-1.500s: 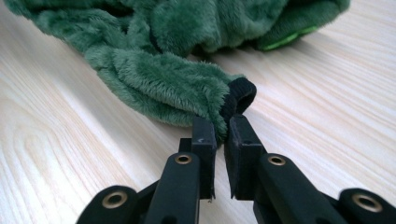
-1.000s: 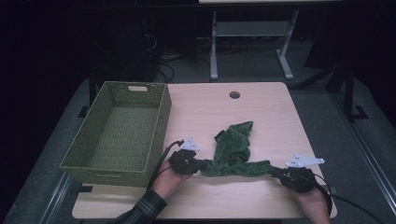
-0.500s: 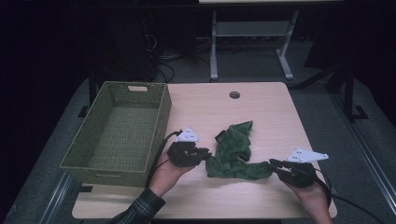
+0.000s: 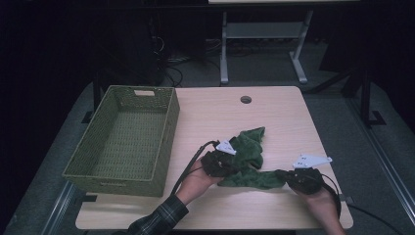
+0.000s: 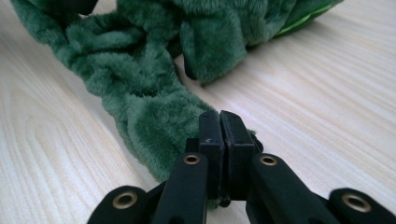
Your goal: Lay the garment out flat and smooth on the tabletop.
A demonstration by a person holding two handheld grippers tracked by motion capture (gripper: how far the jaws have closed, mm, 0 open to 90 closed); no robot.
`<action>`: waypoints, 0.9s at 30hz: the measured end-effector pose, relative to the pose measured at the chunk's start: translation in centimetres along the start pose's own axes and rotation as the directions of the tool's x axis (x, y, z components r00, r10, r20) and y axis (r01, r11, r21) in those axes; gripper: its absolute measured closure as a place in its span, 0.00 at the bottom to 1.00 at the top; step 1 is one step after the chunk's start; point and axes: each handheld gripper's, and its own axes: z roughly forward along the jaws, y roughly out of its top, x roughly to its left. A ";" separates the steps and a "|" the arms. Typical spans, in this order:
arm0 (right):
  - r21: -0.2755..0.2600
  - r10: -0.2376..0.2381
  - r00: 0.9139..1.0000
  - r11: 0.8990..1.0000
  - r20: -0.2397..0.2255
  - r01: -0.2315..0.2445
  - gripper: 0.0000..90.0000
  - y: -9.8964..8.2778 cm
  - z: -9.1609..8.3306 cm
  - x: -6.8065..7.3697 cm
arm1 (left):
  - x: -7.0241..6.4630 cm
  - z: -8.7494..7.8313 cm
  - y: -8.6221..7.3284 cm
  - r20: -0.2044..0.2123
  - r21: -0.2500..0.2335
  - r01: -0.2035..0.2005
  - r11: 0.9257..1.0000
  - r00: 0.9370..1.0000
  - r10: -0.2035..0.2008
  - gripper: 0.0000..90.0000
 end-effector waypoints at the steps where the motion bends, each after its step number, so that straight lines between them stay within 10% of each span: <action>1: 0.002 0.004 1.000 1.000 -0.002 -0.004 0.97 -0.1 0.1 0.0 | 0.0 -0.4 -0.4 -0.001 0.005 0.002 1.000 1.000 -0.002 0.99; 15: 0.037 -0.012 1.000 0.999 -0.018 0.013 0.97 -0.9 0.0 0.7 | -1.6 -2.8 -5.9 0.038 0.041 0.068 0.997 0.997 -0.069 0.98; 27: 0.121 -0.035 0.999 0.992 -0.023 0.038 1.00 -1.4 0.1 1.1 | -0.5 -1.9 -6.3 -0.087 0.139 0.009 0.990 0.996 0.003 1.00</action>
